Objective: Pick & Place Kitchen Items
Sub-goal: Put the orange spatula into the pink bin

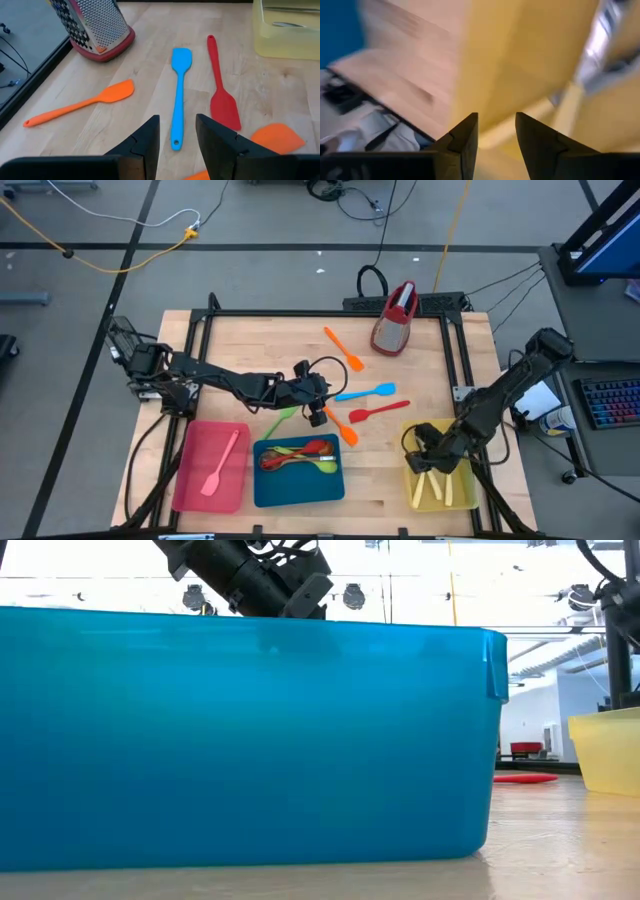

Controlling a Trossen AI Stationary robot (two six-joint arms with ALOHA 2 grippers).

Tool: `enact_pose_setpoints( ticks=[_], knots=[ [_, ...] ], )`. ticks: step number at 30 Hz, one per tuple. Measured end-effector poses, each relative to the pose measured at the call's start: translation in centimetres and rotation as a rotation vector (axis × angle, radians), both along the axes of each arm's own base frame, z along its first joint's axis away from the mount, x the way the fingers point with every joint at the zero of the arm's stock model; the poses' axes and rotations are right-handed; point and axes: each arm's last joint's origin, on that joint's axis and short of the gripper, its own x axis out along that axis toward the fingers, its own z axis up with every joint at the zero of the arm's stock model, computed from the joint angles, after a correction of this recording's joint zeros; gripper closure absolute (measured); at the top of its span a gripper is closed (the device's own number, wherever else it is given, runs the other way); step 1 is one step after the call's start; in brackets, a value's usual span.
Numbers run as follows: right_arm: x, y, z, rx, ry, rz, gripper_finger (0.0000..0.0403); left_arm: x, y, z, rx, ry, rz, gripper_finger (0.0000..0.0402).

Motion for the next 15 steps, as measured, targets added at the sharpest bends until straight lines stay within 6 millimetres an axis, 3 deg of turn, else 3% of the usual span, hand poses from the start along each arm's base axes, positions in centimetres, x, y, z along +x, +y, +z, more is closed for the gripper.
enact_pose_setpoints(
  ticks=[6,11,15],
  knots=[
    [-0.3,-0.9,1.6,-0.102,-0.215,0.074,0.0275,0.0,0.0,0.0,-0.038,-0.015,0.026,0.0270],
    [-0.5,-1.2,2.3,-0.242,-0.371,0.321,0.0275,0.0,0.0,0.0,-0.072,-0.028,0.048,0.0270],
    [-0.4,-1.0,2.8,-0.271,-0.465,0.421,0.0275,0.0,0.0,0.0,-0.093,-0.037,0.062,0.0270]
  ],
)
